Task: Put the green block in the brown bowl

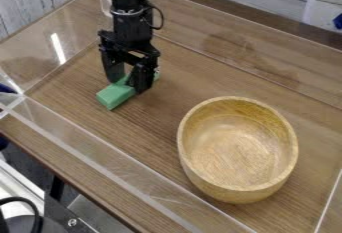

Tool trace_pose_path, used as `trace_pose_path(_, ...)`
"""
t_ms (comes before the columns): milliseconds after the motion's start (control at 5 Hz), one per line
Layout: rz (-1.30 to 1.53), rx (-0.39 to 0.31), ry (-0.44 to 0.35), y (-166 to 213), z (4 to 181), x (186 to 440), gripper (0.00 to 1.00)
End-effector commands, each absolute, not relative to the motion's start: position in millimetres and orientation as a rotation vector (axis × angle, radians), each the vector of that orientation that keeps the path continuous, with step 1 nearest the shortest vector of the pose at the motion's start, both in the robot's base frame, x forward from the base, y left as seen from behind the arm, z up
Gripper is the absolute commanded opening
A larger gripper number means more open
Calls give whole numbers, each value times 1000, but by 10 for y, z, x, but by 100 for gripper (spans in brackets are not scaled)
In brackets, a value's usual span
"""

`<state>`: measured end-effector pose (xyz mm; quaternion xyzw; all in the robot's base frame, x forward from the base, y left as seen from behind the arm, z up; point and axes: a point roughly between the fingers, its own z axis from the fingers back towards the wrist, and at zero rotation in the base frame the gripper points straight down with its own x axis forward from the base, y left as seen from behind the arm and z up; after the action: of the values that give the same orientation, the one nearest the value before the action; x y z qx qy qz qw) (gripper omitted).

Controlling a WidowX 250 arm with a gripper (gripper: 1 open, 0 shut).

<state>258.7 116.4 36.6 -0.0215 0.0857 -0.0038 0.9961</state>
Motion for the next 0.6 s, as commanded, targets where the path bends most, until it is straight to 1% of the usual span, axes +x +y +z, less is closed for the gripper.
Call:
trace_pose_path(0,-2,-20,123,1237,458,2706,100)
trace_pose_path(200,1,-23,123,1248,428,2722,0)
trace_pose_path(400,-5,-25,111,1246,458,2757,0)
